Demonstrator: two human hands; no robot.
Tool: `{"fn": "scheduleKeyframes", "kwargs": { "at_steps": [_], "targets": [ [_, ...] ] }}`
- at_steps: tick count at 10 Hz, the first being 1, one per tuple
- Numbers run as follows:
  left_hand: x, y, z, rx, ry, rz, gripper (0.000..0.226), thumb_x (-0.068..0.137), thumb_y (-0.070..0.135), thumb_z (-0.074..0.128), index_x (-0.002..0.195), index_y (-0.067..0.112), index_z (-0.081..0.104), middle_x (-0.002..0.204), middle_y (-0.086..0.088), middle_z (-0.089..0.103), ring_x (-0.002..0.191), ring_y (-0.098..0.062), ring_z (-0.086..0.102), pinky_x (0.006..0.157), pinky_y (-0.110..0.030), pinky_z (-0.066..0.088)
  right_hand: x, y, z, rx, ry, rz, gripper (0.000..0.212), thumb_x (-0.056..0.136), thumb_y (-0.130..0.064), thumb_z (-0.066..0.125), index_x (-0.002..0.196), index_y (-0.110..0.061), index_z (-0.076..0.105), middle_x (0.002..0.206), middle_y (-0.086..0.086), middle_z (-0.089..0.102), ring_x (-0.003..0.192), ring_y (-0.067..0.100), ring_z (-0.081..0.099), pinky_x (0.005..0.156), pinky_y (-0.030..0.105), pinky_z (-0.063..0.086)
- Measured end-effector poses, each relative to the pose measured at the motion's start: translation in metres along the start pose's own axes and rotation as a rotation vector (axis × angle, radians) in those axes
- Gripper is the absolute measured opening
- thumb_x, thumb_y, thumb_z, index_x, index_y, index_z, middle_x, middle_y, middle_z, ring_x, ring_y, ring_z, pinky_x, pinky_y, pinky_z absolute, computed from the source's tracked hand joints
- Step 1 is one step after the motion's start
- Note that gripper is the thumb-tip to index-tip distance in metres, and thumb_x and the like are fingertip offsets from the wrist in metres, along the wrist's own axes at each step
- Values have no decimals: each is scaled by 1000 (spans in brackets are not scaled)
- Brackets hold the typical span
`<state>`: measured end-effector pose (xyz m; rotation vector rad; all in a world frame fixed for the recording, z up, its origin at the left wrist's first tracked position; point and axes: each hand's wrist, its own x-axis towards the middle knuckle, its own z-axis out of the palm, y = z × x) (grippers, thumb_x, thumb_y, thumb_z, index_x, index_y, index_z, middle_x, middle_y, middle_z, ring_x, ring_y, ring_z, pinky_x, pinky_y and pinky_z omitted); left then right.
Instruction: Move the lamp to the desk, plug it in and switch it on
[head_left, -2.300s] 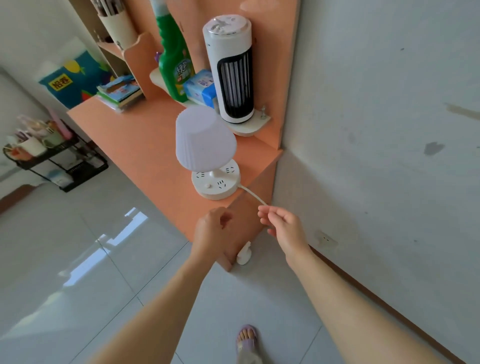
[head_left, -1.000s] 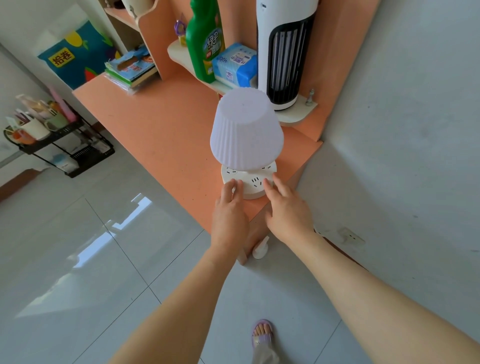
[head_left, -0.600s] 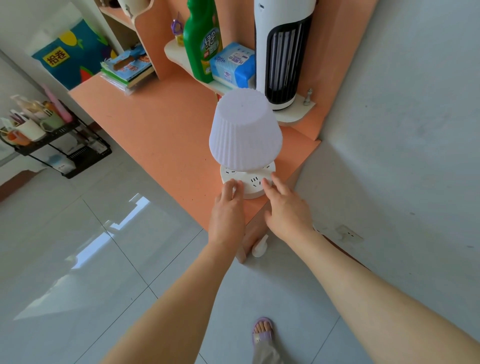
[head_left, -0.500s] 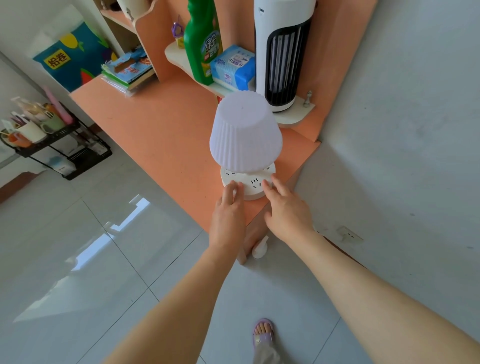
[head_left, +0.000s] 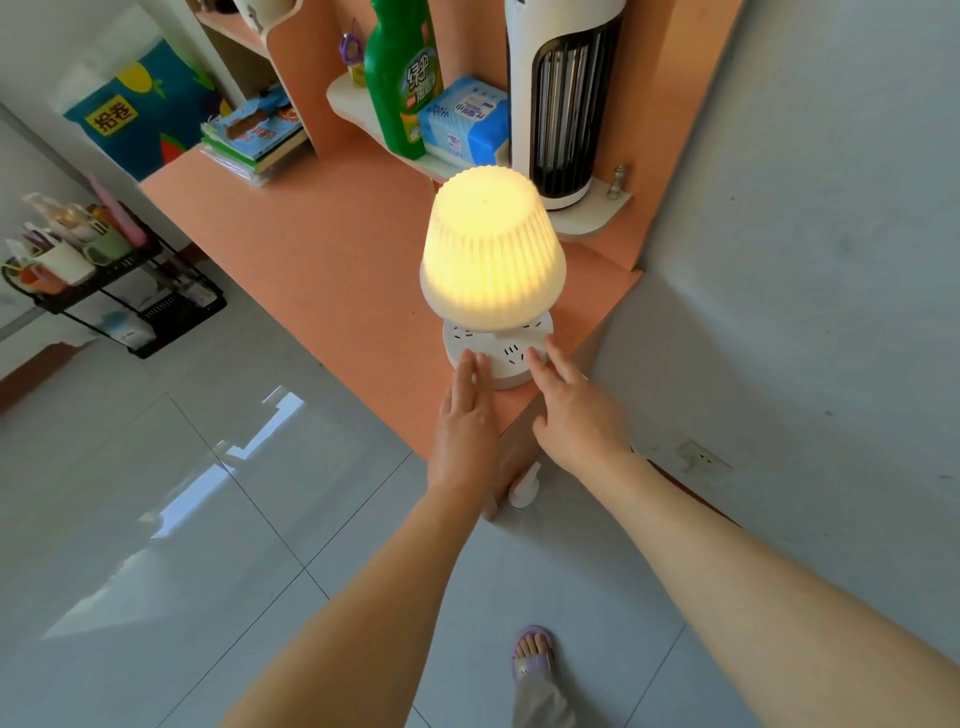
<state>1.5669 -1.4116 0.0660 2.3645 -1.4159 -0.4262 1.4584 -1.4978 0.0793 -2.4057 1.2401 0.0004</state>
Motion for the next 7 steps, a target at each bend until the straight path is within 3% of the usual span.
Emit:
{"fn": "scheduleKeyframes", "kwargs": {
  "at_steps": [2, 4, 5, 7],
  "targets": [
    [0, 3, -4, 24, -31, -4, 74, 90, 1, 41, 149, 15, -1, 160, -1, -6, 146, -25, 9, 116, -34, 21, 0, 2, 1, 106, -58, -11, 78, 86, -15, 51, 150, -30, 10, 161, -13, -5, 137, 23, 36, 94, 42, 50],
    [3, 13, -12, 74, -38, -51, 73, 90, -1, 41, 148, 11, -2, 159, -3, -3, 140, -30, 25, 107, -36, 37, 3, 9, 1, 416, -36, 4, 63, 91, -5, 42, 149, -25, 25, 161, -12, 9, 144, 14, 26, 112, 34, 33],
    [1, 22, -17, 58, -43, -83, 75, 86, -6, 40, 148, 10, 1, 159, -3, -2, 133, -32, 37, 98, -40, 44, -5, 15, 0, 501, -28, 10, 63, 89, -1, 42, 147, -23, 29, 159, -9, 17, 138, 17, 37, 112, 39, 36],
    [-17, 48, -19, -38, -44, -158, 72, 83, -9, 38, 147, 12, 12, 159, 6, 4, 131, -27, 42, 86, -37, 47, -30, 32, -2, 609, -4, 46, 55, 88, -5, 48, 139, -25, 43, 145, -2, 41, 113, 19, 57, 102, 39, 46]
  ]
}}
